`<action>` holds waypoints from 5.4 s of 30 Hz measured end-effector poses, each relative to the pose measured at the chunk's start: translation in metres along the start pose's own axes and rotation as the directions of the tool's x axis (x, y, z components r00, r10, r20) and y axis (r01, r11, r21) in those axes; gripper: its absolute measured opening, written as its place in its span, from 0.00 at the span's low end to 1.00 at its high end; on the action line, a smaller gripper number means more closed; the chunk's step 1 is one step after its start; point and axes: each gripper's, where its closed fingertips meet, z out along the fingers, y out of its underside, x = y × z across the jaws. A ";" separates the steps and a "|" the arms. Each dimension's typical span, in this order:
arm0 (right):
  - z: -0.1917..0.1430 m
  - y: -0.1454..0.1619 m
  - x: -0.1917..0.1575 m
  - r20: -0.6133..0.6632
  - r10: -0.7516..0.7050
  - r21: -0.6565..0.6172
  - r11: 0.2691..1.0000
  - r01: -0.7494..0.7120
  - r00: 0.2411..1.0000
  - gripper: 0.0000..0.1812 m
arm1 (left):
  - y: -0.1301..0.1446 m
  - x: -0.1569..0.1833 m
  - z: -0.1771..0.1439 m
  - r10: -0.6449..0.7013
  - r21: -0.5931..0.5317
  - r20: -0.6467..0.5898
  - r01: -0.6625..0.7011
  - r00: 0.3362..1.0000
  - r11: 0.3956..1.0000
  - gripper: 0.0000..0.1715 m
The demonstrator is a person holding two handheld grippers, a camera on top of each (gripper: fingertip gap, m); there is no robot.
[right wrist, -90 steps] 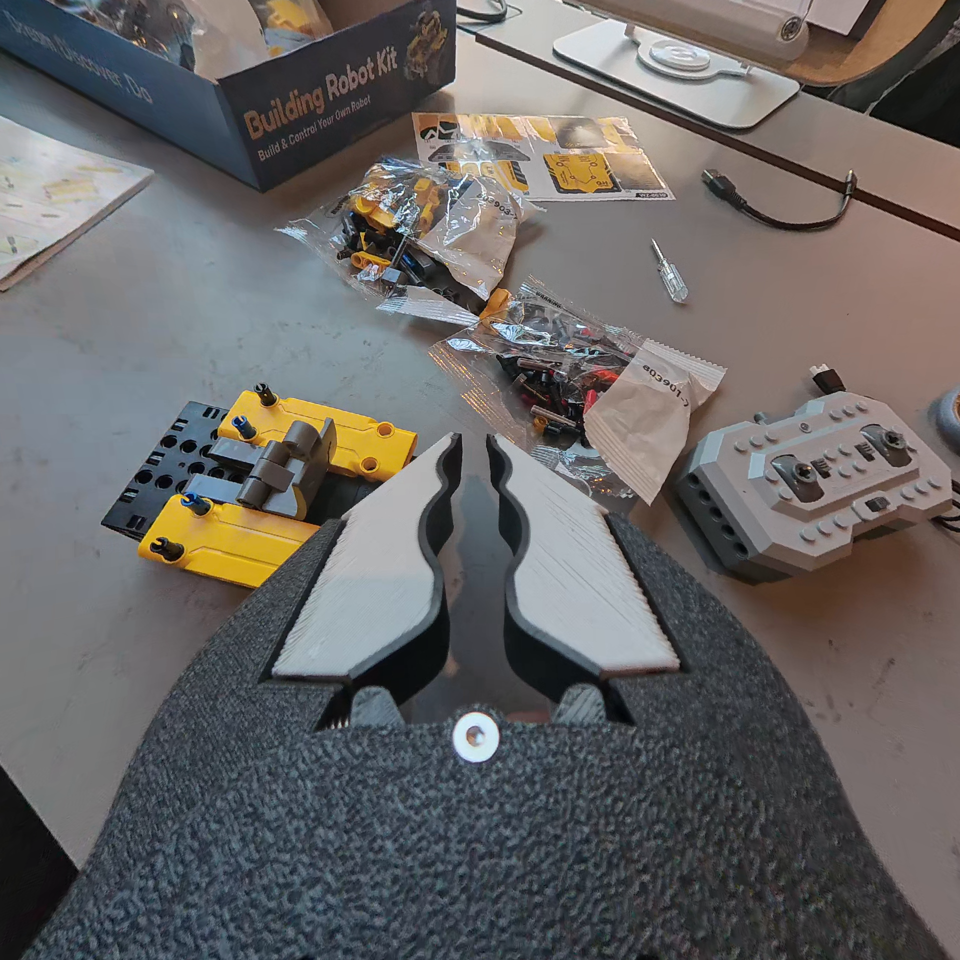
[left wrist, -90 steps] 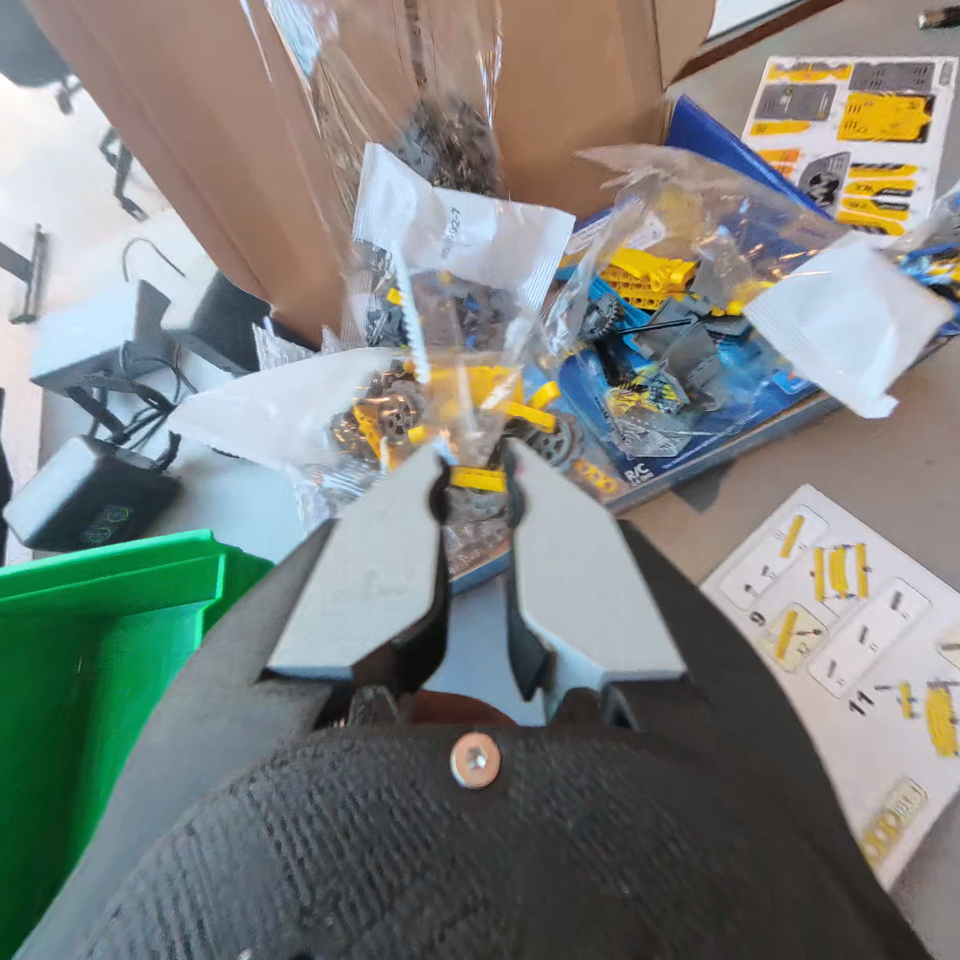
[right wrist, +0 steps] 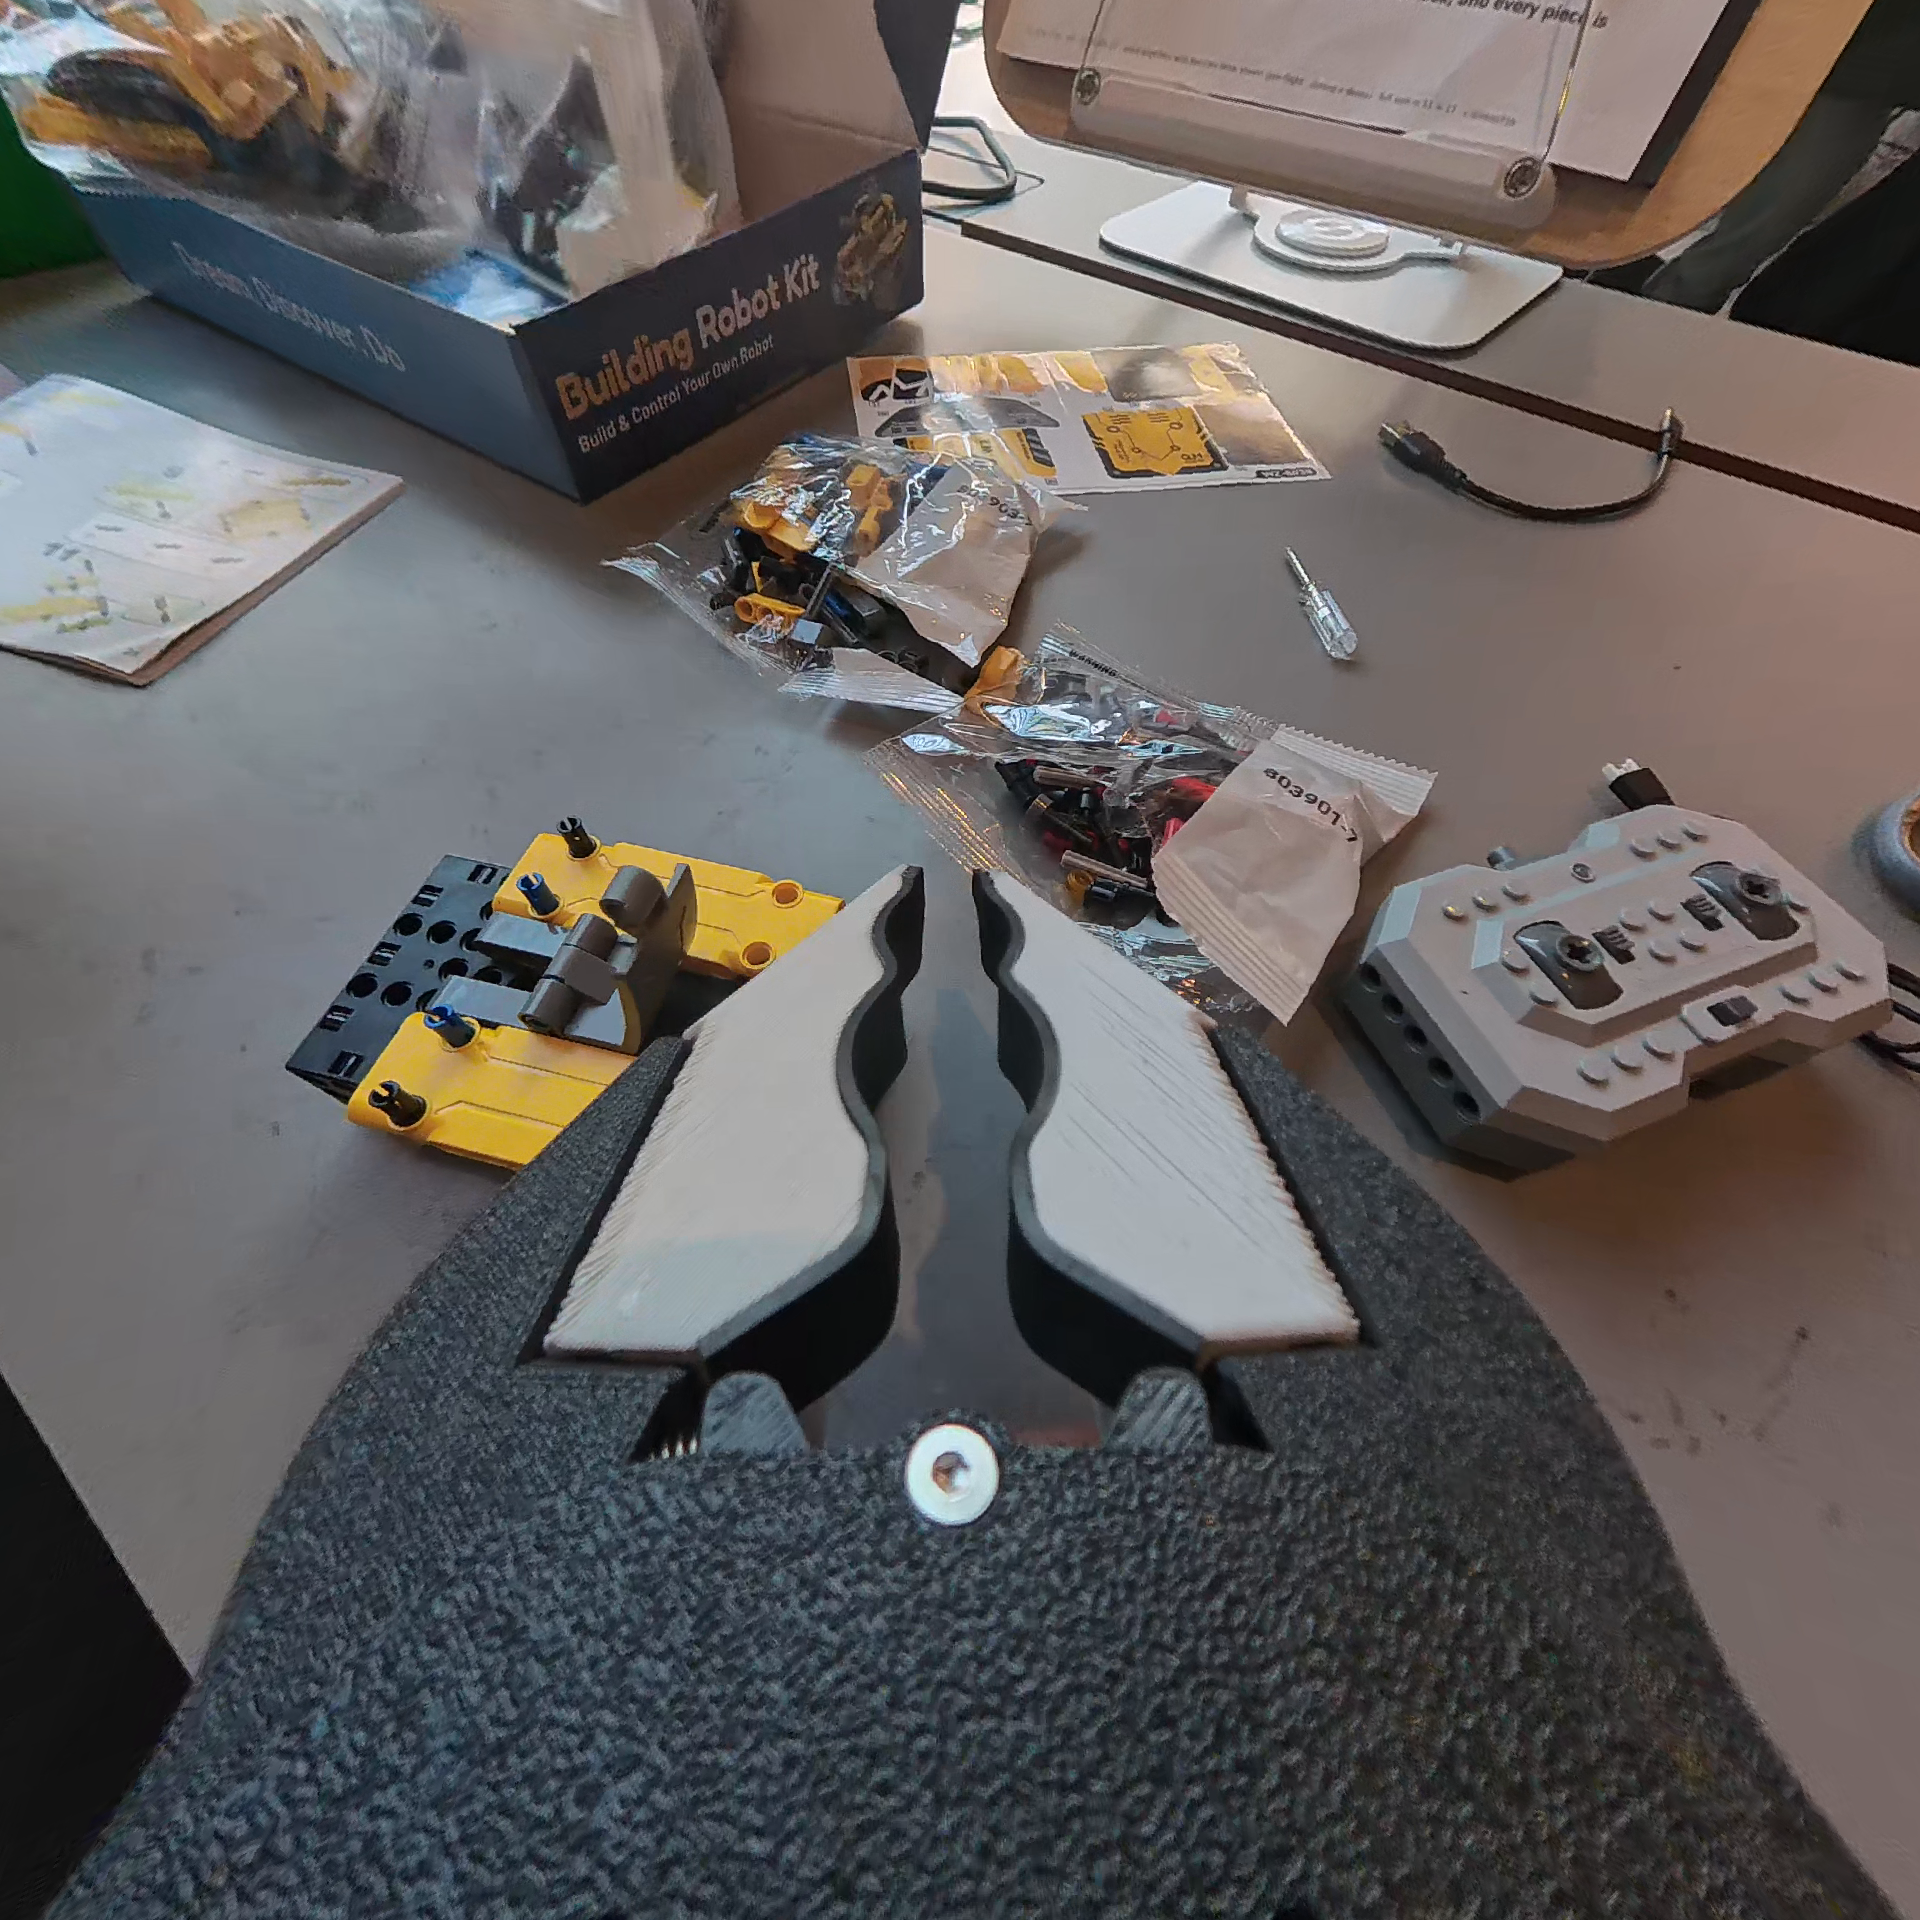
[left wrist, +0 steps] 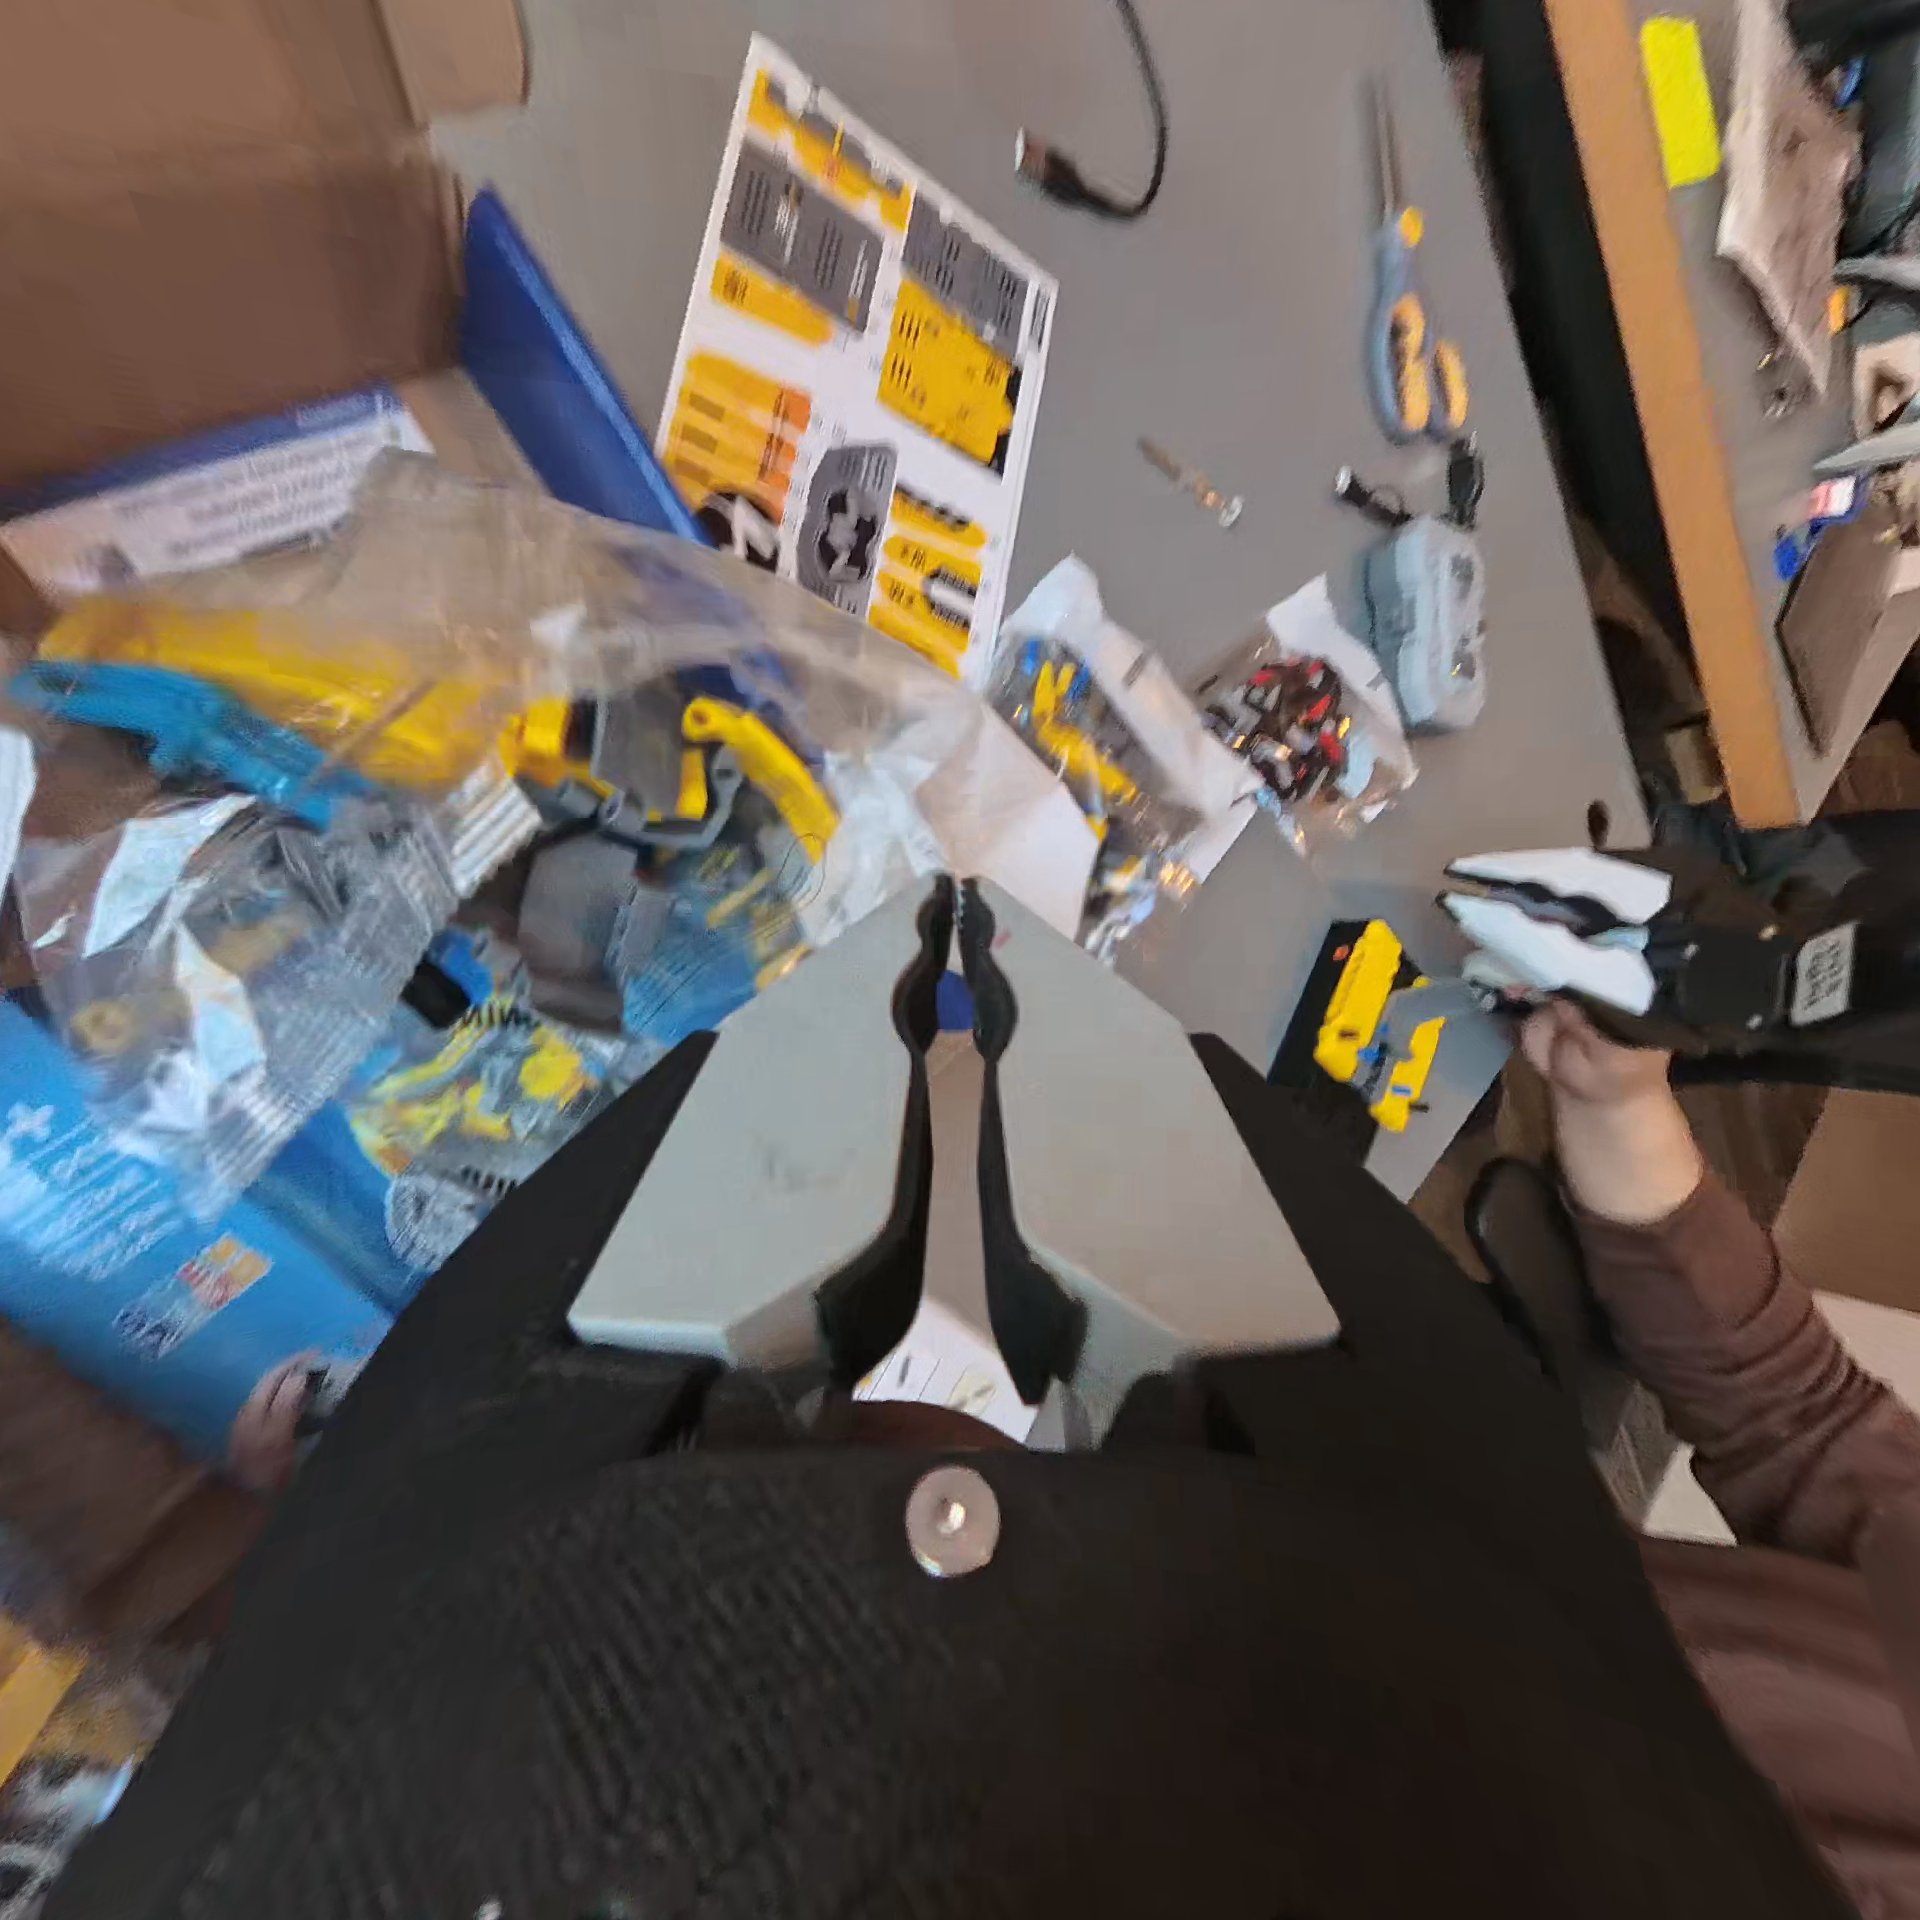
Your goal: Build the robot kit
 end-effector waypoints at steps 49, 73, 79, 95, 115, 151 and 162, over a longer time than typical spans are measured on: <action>-0.003 -0.003 -0.004 0.025 -0.006 0.030 1.000 0.005 1.000 0.07 | 0.032 -0.034 -0.106 0.841 -0.546 0.189 -0.658 0.507 0.519 0.00; -0.044 -0.079 -0.098 0.320 -0.112 0.223 0.974 0.040 0.941 0.18 | 0.159 0.099 -0.146 0.967 -0.462 0.140 -0.877 -0.214 -0.127 0.00; -0.040 -0.082 -0.205 0.499 -0.290 0.181 0.957 0.229 0.816 0.17 | 0.224 0.099 -0.122 0.947 -0.409 0.176 -0.895 -0.267 -0.177 0.00; 0.008 -0.093 -0.265 0.534 -0.584 0.109 0.764 0.636 0.611 0.17 | 0.199 0.113 -0.103 0.804 -0.365 0.368 -0.868 -0.467 -0.337 0.00; -0.020 -0.047 -0.266 0.332 -0.857 0.165 0.465 0.870 0.395 0.05 | 0.252 0.152 -0.062 0.949 -0.080 0.313 -0.996 0.019 0.046 0.35; -0.044 -0.050 -0.250 0.515 -0.542 -0.133 0.715 0.687 0.664 0.11 | 0.289 0.157 -0.002 0.938 -0.087 0.339 -0.995 -0.067 -0.039 0.00; -0.002 -0.028 -0.220 0.256 -0.669 -0.342 0.612 0.713 0.697 0.10 | 0.287 0.164 0.001 0.933 -0.042 0.359 -0.999 -0.008 0.008 0.00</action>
